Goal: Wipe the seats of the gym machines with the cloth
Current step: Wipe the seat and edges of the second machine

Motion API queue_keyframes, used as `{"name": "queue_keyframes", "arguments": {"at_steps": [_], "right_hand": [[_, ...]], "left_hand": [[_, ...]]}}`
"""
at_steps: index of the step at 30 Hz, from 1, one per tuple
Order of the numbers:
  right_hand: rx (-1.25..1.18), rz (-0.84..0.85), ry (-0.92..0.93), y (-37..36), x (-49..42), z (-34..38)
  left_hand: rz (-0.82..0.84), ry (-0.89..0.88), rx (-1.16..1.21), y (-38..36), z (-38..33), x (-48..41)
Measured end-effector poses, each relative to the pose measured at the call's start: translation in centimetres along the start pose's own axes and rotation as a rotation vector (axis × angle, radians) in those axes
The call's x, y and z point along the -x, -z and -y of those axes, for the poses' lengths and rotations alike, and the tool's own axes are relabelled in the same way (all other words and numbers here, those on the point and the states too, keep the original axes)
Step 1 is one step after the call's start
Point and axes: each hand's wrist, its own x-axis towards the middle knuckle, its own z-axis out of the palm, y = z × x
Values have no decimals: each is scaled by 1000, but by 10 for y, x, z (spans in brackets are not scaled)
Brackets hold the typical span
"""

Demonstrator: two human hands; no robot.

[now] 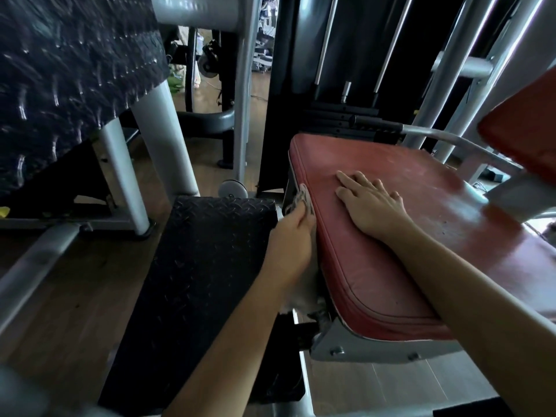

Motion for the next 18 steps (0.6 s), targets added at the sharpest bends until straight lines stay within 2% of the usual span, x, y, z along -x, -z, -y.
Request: {"name": "queue_keyframes", "arguments": {"at_steps": [3,10,14,18], "right_hand": [[-2,8,-8,0,2,1],[-36,24,-2,2,0,0],[-101,-49,-59,19,-30,5],[-116,5,72,17,-72,10]], "left_hand": [[-13,-7,21,-3,3,3],[-51,9,-108,1,-8,-45],[-40,34,-109,7,-7,-50],[-18,69,-141,13,-13,-61]]}}
